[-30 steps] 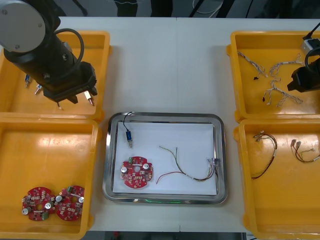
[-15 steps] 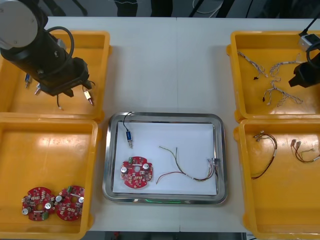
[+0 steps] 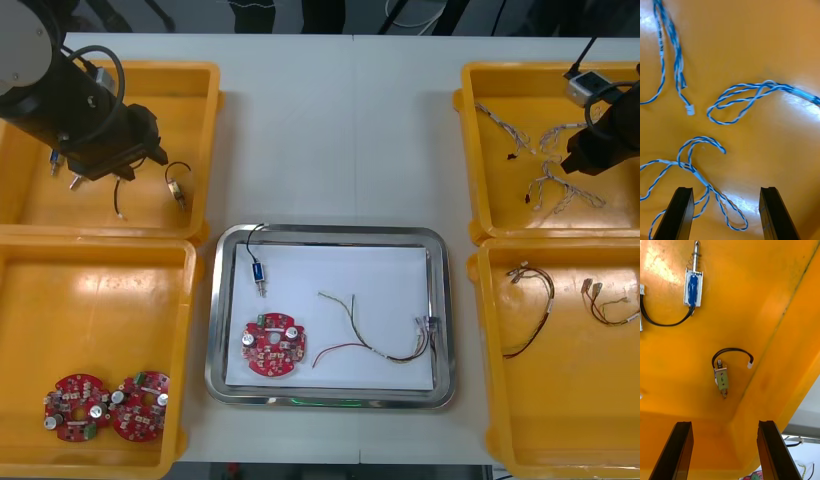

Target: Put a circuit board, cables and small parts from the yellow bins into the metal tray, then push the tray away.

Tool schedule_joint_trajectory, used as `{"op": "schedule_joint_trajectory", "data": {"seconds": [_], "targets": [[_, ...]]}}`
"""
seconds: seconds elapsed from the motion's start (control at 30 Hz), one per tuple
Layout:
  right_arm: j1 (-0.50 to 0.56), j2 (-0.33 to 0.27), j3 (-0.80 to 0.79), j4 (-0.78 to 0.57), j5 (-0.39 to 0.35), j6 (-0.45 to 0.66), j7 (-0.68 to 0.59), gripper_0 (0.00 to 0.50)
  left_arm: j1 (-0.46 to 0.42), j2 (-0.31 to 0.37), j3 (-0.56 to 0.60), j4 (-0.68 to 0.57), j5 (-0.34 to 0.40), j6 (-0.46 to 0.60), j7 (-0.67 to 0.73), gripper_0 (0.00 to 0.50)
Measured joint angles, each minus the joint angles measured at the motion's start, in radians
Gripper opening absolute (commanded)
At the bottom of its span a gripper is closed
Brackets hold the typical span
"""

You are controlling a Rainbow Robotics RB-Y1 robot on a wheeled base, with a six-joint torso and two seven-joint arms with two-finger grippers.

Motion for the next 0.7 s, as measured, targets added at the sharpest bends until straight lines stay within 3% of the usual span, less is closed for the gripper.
{"op": "schedule_joint_trajectory", "data": {"seconds": [0.4, 0.7], "targets": [[0.000, 0.022, 0.065, 0.001, -0.026, -0.002, 0.037, 0.500, 0.000, 0.000, 0.000, 0.087, 0.013, -0.076, -0.015, 0.500], [0.006, 0.022, 0.065, 0.002, -0.032, -0.068, 0.040, 0.500, 0.000, 0.000, 0.000, 0.125, 0.049, -0.088, -0.083, 0.500]]}}
